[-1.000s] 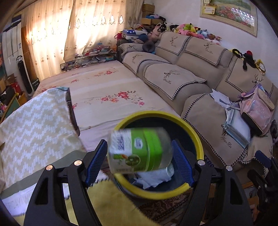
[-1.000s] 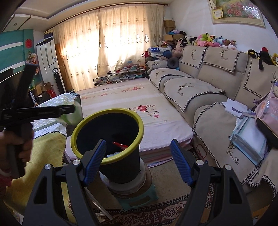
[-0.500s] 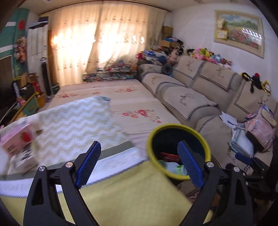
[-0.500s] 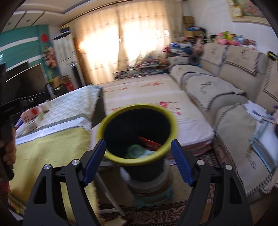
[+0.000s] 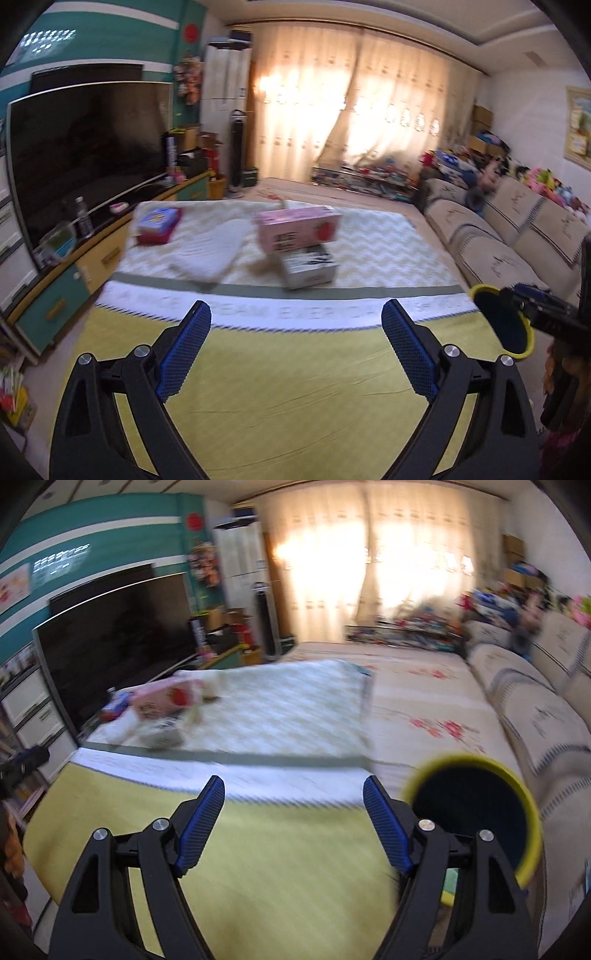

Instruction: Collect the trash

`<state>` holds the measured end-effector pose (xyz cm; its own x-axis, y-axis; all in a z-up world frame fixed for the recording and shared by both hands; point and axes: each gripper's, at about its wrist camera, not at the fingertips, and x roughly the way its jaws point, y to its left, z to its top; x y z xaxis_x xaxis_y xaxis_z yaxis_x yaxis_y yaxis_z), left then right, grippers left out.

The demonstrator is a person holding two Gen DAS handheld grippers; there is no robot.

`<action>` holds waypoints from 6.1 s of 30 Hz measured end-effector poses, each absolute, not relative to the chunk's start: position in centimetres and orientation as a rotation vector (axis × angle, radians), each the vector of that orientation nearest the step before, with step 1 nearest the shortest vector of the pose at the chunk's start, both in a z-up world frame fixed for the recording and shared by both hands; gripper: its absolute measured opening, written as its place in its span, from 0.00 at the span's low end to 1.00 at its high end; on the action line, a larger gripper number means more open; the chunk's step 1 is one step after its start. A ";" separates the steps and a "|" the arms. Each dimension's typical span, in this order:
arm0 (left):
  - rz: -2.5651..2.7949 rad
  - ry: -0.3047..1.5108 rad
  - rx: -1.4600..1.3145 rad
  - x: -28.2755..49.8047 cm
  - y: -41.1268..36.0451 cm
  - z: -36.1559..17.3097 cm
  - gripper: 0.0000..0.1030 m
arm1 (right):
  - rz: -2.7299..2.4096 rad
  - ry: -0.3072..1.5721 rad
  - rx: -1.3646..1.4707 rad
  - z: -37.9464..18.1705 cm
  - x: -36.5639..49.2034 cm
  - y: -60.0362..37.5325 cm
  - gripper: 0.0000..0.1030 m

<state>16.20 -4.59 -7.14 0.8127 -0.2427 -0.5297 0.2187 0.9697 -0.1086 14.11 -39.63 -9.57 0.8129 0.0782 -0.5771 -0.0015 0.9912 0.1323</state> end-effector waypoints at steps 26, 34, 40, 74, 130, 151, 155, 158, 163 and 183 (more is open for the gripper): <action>-0.196 0.651 -0.149 17.1 0.7 -10.5 0.91 | 0.558 0.721 0.051 -11.5 36.0 -25.8 0.79; -0.186 0.652 -0.170 17.3 1.2 -10.7 0.91 | 0.585 0.670 -0.017 -10.1 32.7 -25.3 0.81; -0.183 0.658 -0.176 17.1 1.3 -10.9 0.91 | 0.544 0.749 0.014 -12.5 37.6 -26.1 0.81; -0.145 0.659 -0.213 18.0 3.1 -11.0 0.91 | 0.795 0.685 -0.224 -11.0 31.5 -20.4 0.82; -0.273 0.634 -0.116 16.7 -4.4 -8.8 0.91 | -0.313 0.658 0.294 -13.2 10.6 -48.5 0.46; -0.231 0.770 -0.059 23.2 -9.8 -10.6 0.91 | -0.438 0.668 0.339 -17.7 12.1 -54.1 0.66; -0.219 0.775 -0.039 25.6 -12.4 -10.4 0.92 | -0.417 0.656 0.355 -17.5 12.0 -54.0 0.67; -0.189 0.769 -0.005 27.9 -14.7 -10.5 0.92 | -0.403 0.642 0.366 -17.3 11.9 -53.9 0.67; -0.109 0.787 0.014 32.0 -17.4 -11.7 0.92 | -0.382 0.626 0.375 -17.0 11.8 -53.6 0.68; 0.055 0.865 0.085 38.6 -19.7 -16.0 0.86 | -0.330 0.620 0.416 -17.1 11.8 -53.9 0.70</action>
<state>38.62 -19.74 -16.03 0.6473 0.0825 -0.7577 -0.0136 0.9952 0.0967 11.77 -53.93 -17.06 0.7667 -0.1723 -0.6185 0.4161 0.8670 0.2743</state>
